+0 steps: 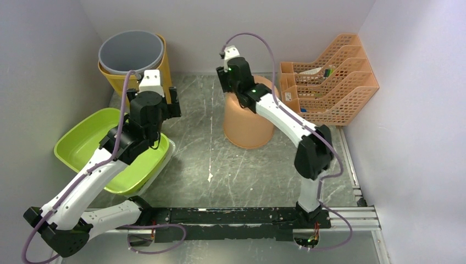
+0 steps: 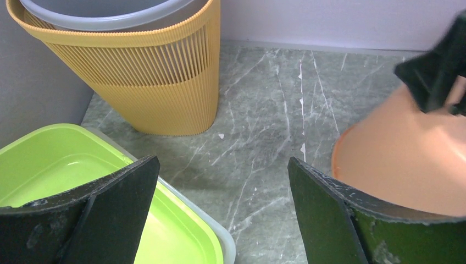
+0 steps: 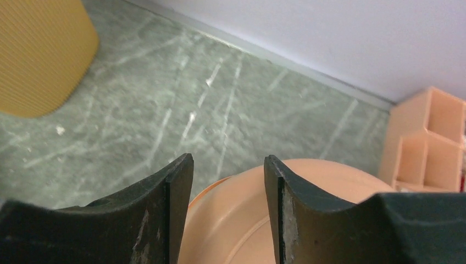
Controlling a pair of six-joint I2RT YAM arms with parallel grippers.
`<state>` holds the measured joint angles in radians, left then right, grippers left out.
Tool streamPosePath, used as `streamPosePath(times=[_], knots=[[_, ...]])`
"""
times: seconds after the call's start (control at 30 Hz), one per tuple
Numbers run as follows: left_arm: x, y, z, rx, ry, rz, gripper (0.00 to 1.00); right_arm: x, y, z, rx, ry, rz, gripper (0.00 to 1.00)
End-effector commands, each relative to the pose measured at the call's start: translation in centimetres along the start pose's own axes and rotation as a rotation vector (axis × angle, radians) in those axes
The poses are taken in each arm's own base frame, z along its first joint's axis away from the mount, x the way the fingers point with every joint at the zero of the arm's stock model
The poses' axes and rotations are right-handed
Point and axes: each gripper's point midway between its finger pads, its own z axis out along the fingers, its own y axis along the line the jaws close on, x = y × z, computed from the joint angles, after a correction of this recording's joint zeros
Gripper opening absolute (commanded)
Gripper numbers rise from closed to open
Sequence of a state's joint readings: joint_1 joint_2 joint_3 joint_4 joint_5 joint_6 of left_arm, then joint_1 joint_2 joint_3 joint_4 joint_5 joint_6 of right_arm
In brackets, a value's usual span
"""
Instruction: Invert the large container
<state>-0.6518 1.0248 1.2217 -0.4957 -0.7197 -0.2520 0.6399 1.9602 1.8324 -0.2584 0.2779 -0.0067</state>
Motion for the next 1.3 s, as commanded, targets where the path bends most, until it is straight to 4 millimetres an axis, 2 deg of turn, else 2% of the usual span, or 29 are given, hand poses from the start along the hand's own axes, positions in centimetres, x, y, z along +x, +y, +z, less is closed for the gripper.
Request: streamPosePath(times=[0.0, 0.1, 0.23, 0.33, 0.43, 0.63, 0.8, 0.9, 0.97, 1.0, 1.07, 1.13, 1.2, 1.27], knots=[[-0.4, -0.4, 0.0, 0.023, -0.02, -0.033, 0.99, 9.4, -4.5, -3.9, 0.177, 0.251, 0.049, 0.5], [-0.1, -0.5, 0.1, 0.029, -0.012, -0.029, 0.99, 11.5, -7.2, -6.6, 0.239, 0.276, 0.113, 0.5], [0.3, -0.7, 0.2, 0.031, -0.005, -0.029, 0.99, 12.9, -11.2, -10.2, 0.364, 0.277, 0.184, 0.51], [0.6, -1.0, 0.3, 0.045, -0.001, -0.031, 0.99, 13.8, -14.6, -11.6, 0.427, 0.271, 0.25, 0.51], [1.4, -1.2, 0.7, 0.043, 0.019, -0.018, 0.99, 13.7, -15.7, -12.2, 0.432, 0.251, 0.275, 0.51], [2.6, -1.3, 1.1, 0.031, 0.05, -0.003, 0.99, 11.7, -15.5, -12.3, 0.393, 0.205, 0.274, 0.53], [3.3, -1.7, 1.6, 0.035, 0.065, 0.015, 0.99, 7.6, -13.6, -13.0, 0.275, 0.107, 0.247, 0.54], [3.6, -2.0, 2.1, 0.034, 0.069, 0.023, 0.99, 4.4, -11.1, -14.3, 0.184, 0.036, 0.215, 0.55], [3.9, -2.2, 2.3, 0.035, 0.076, 0.029, 0.99, 2.8, -9.0, -15.1, 0.122, -0.003, 0.199, 0.63], [4.1, -2.3, 2.4, 0.036, 0.081, 0.032, 0.99, 2.4, -8.1, -15.3, 0.094, -0.012, 0.196, 0.64], [4.2, -2.4, 2.5, 0.036, 0.085, 0.03, 0.99, 2.3, -6.4, -15.4, 0.053, -0.01, 0.2, 0.65], [4.3, -2.4, 2.5, 0.033, 0.086, 0.028, 0.99, 3.1, -4.7, -15.1, 0.013, 0.004, 0.212, 0.68], [4.1, -2.2, 2.4, 0.03, 0.08, 0.021, 0.99, 4.7, -2.7, -14.5, -0.024, 0.035, 0.217, 0.69], [3.9, -2.1, 2.2, 0.032, 0.074, 0.015, 0.99, 7.3, -0.8, -13.7, -0.047, 0.089, 0.205, 0.69]])
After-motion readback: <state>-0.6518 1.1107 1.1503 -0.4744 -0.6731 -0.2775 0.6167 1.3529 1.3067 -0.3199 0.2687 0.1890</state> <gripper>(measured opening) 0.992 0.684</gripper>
